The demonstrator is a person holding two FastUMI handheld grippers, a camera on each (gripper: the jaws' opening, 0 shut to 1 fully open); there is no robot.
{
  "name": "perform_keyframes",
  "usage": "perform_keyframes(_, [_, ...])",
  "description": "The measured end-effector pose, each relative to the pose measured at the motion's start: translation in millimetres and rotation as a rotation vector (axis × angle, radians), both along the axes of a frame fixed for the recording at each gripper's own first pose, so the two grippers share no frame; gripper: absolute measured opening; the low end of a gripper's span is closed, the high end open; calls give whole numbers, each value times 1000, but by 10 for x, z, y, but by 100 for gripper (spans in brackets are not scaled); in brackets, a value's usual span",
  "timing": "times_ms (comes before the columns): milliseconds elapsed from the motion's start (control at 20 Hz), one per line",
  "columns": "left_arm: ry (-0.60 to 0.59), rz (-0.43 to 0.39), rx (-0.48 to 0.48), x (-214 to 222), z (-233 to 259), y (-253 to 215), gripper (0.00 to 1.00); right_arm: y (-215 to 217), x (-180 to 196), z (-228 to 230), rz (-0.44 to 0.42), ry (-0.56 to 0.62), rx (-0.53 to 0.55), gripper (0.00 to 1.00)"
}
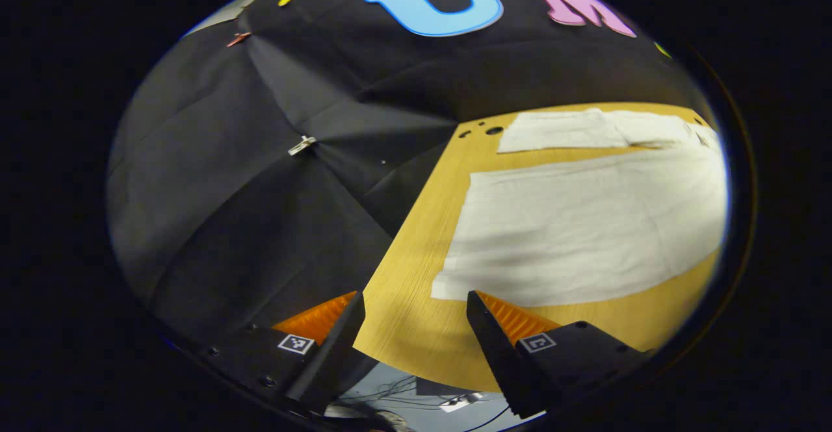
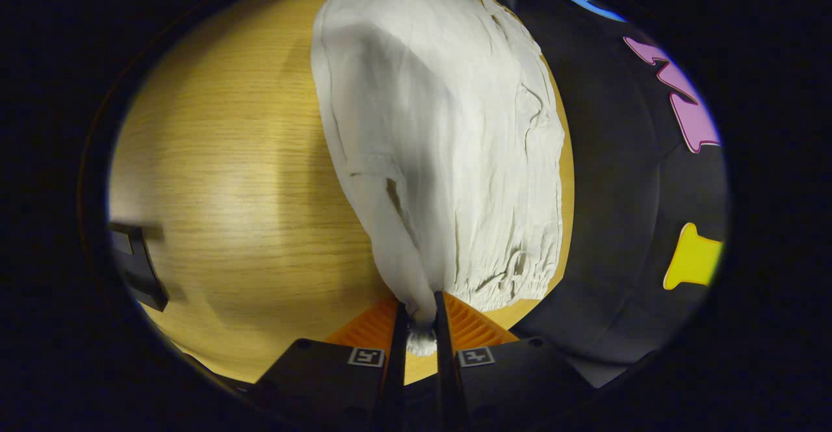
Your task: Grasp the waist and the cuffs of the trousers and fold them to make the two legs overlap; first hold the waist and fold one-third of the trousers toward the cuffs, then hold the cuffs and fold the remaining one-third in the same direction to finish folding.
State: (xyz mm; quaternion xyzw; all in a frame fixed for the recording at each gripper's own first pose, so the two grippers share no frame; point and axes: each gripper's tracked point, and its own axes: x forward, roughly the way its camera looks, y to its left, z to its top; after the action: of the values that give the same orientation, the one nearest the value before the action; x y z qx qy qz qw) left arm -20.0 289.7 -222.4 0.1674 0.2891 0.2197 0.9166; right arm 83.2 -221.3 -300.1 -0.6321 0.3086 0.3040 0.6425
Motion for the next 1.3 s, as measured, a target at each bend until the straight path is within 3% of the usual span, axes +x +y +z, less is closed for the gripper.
perform_keyframes(100, [58, -56, 92, 33, -19, 152, 98, -7, 13, 5, -62, 31, 24, 14])
perform_keyframes(150, [89, -93, 116, 55, -61, 180, 98, 42, 0, -1, -81, 58, 42, 17])
perform_keyframes(200, [129, -145, 153, 68, -91, 200, 98, 36, 3, 3, -92, 84, 51, 8])
perform_keyframes(300, [234, -269, 244, 127, -179, 224, 98, 39, 23, -3, -109, 122, 53, 8])
perform_keyframes(450, [406, -518, 431, 363, -373, 204, 98, 43, 0, -2, -65, 117, 14, 7])
perform_keyframes(650, [576, -778, 559, 643, -711, 83, 99, 32, 4, -7, -63, 114, -4, 7])
perform_keyframes(1000, [610, -923, 684, 988, -667, -50, 93, 36, 13, -4, -13, 83, -42, 7])
perform_keyframes(1100, [611, -937, 689, 1097, -693, -81, 88, 36, 14, -5, -12, 81, -44, 7])
perform_keyframes(1300, [601, -906, 649, 1202, -744, -63, 68, 38, 14, -2, -13, 76, -42, 7])
